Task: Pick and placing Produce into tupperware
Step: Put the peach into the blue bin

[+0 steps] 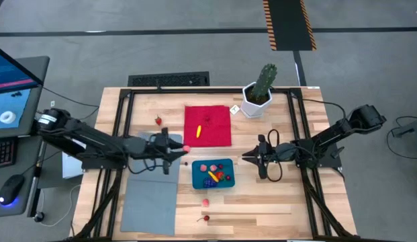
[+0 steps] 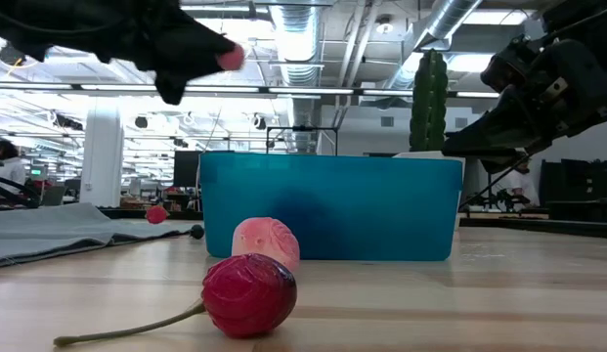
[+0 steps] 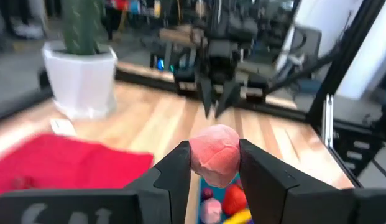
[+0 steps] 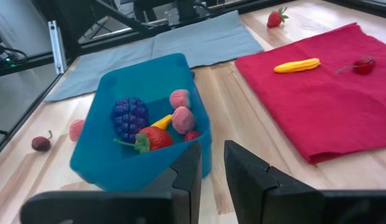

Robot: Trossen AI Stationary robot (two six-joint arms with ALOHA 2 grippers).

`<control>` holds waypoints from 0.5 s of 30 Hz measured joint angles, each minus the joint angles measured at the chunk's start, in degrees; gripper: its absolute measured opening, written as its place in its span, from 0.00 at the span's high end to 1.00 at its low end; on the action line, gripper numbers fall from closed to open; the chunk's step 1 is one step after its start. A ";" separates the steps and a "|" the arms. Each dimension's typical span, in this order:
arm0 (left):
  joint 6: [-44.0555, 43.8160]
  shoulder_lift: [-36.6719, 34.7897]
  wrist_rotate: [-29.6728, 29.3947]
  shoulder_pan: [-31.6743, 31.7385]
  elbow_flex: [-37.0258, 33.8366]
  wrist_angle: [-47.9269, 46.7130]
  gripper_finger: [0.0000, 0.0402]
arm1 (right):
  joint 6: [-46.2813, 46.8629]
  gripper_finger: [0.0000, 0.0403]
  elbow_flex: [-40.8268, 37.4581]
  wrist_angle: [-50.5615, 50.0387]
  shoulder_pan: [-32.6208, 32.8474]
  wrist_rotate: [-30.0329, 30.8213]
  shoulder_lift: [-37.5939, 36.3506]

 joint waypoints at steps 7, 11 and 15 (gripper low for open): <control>-7.53 13.00 4.94 0.86 8.07 -4.51 0.72 | 0.44 0.77 0.00 -0.25 1.39 -0.18 0.00; -8.32 19.00 7.18 0.86 11.68 -5.20 0.72 | 0.44 0.77 0.00 -0.22 2.05 -0.20 0.00; -11.97 23.34 6.72 1.45 14.22 -7.72 0.72 | 0.44 0.77 0.00 -0.20 2.78 -0.20 0.00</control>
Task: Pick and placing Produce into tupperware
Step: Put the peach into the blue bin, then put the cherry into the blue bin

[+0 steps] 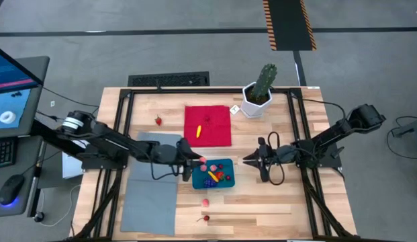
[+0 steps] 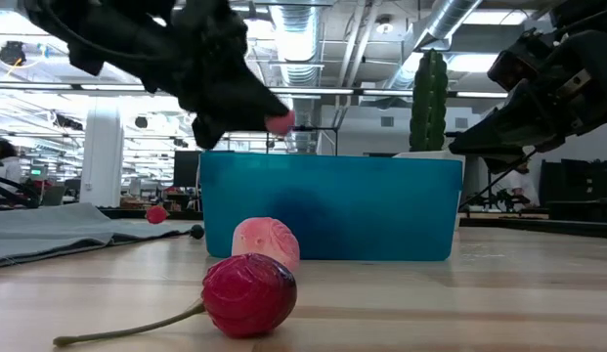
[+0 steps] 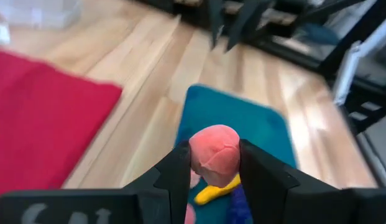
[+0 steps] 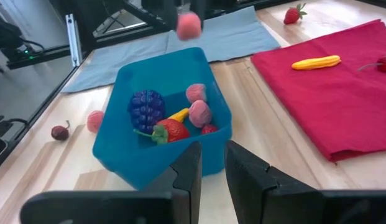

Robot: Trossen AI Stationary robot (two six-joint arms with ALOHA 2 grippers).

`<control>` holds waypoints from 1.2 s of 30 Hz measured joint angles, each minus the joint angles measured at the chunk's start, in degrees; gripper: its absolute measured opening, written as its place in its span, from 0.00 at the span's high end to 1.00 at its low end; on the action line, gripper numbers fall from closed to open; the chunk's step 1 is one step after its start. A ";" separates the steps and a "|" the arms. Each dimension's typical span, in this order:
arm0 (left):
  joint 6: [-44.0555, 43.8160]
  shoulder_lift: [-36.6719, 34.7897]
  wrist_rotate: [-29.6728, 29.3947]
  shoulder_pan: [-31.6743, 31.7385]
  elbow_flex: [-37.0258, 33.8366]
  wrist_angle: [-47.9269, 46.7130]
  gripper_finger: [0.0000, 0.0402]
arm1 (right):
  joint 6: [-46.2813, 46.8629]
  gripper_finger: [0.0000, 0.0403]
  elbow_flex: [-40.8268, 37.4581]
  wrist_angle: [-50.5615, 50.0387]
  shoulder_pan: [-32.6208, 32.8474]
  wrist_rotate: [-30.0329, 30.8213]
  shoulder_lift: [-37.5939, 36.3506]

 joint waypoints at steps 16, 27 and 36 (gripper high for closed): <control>3.91 2.61 1.44 -0.59 2.18 -0.13 0.40 | 1.58 0.77 0.00 1.01 -0.02 -0.02 0.00; 20.33 -0.74 -3.63 -8.81 2.02 10.44 0.37 | -8.35 0.77 8.93 -0.27 6.50 -3.51 0.02; 24.83 -12.41 -14.28 -12.90 -6.28 11.64 0.37 | -10.97 0.69 25.18 -14.25 9.60 1.95 11.21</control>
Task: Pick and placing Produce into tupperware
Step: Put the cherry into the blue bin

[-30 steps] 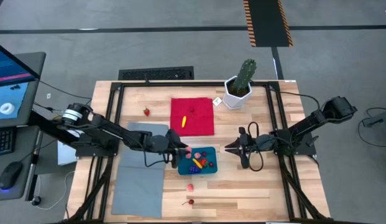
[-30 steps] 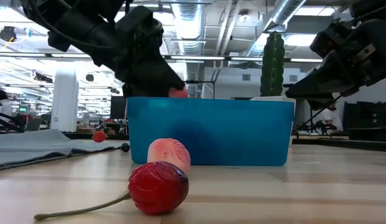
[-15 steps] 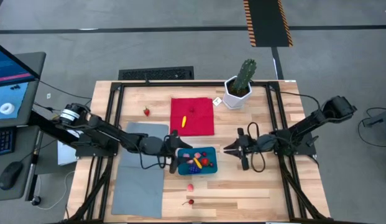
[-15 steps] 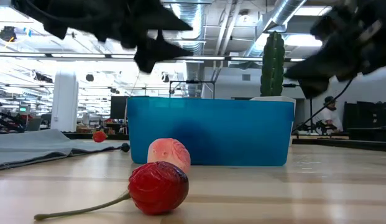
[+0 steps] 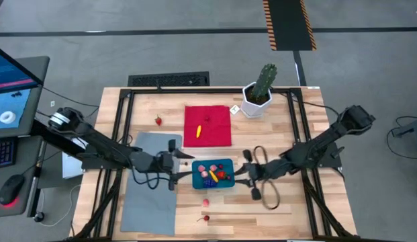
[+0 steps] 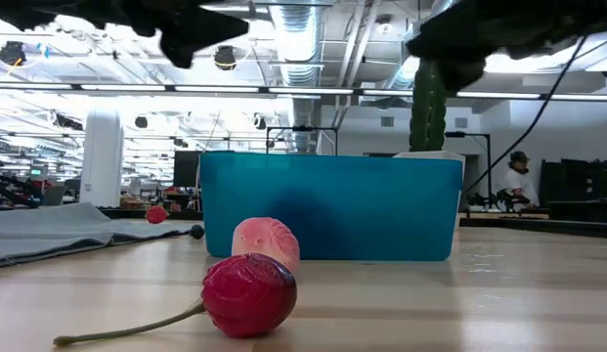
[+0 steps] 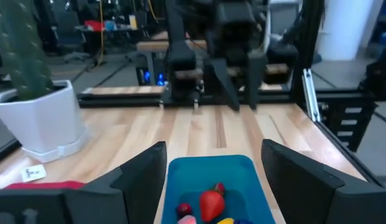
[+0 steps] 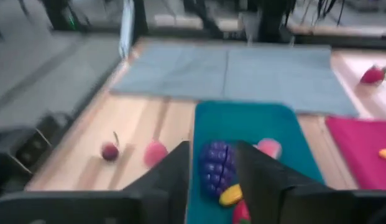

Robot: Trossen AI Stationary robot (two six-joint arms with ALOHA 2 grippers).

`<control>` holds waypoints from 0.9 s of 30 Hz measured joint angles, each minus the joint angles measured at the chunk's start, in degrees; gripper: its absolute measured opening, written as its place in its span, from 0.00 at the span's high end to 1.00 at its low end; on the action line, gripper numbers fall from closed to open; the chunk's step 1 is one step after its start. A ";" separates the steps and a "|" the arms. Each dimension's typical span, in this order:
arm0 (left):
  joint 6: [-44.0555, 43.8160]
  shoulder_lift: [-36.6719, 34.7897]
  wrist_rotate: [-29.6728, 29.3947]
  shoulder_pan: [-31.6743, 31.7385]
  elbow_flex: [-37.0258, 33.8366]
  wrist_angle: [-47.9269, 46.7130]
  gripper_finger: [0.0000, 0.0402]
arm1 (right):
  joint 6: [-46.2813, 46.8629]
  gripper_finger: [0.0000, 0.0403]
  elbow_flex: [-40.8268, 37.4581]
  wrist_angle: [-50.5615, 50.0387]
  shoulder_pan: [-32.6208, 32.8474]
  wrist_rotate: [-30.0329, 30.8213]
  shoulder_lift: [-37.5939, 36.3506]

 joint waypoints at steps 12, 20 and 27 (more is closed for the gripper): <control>2.27 -20.22 -2.27 -0.93 -6.84 0.04 0.37 | 3.71 0.33 31.53 -25.74 0.56 -1.96 22.23; 2.91 -24.97 -2.60 -1.28 -7.13 -8.33 0.37 | 9.34 0.34 54.90 -53.87 0.63 -6.99 36.49; 4.31 -24.97 -4.46 -1.26 -7.14 -8.71 0.37 | 11.24 0.34 59.38 -56.81 0.60 -11.98 40.24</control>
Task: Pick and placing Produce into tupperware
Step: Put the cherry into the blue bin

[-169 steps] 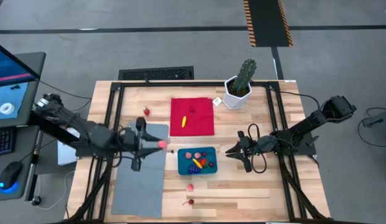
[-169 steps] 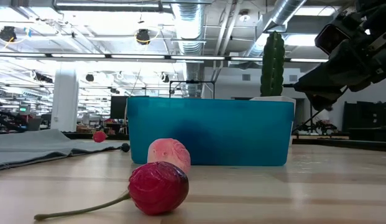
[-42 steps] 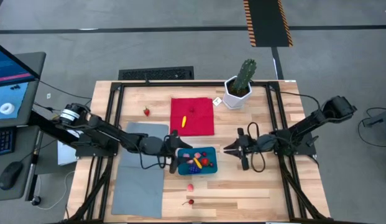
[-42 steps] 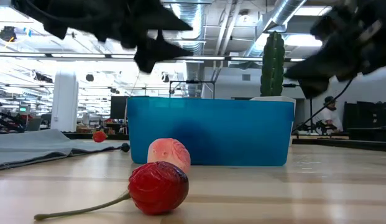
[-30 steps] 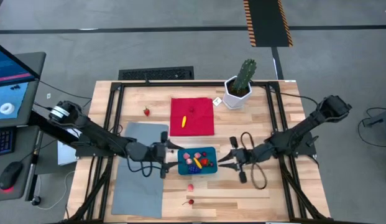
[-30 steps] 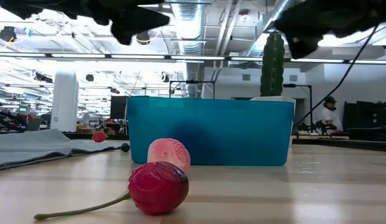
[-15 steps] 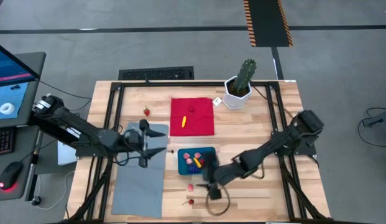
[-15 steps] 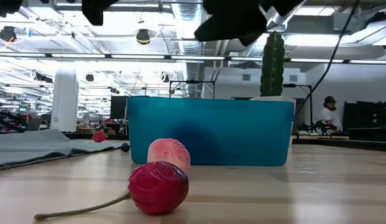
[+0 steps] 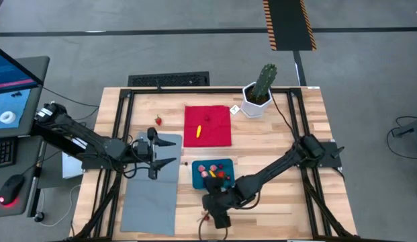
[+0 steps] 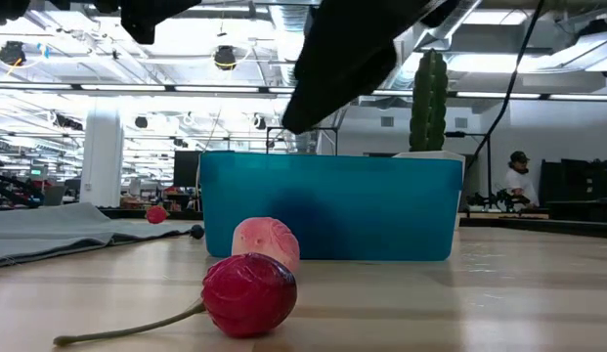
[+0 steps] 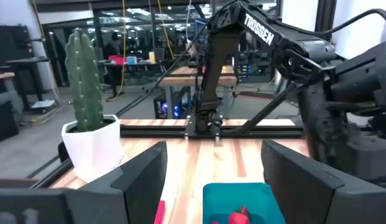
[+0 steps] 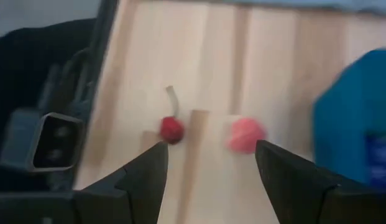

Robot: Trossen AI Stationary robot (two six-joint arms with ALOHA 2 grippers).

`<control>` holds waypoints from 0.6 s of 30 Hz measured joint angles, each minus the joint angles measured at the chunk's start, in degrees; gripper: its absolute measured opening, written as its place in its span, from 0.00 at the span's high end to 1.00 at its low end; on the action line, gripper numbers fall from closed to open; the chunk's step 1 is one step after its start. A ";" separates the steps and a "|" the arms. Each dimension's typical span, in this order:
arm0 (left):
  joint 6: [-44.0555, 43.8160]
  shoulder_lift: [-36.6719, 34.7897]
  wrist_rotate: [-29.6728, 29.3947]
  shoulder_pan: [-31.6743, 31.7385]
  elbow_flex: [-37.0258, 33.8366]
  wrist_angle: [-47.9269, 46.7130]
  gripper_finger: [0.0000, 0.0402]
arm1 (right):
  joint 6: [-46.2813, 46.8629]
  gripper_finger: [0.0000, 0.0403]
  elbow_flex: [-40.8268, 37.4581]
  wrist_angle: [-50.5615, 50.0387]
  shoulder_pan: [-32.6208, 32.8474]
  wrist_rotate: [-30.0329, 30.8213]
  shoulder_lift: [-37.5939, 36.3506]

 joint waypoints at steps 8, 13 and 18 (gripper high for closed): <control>1.08 0.00 -0.74 0.00 0.00 0.03 0.37 | 1.96 0.34 -0.04 2.34 1.21 -5.61 0.02; 1.01 0.00 -0.81 0.00 0.00 0.03 0.37 | 1.06 0.34 -0.04 5.68 2.12 -6.99 0.02; 0.99 0.00 -0.81 0.00 0.00 0.00 0.37 | 2.08 0.34 -0.05 6.39 1.12 -10.03 0.73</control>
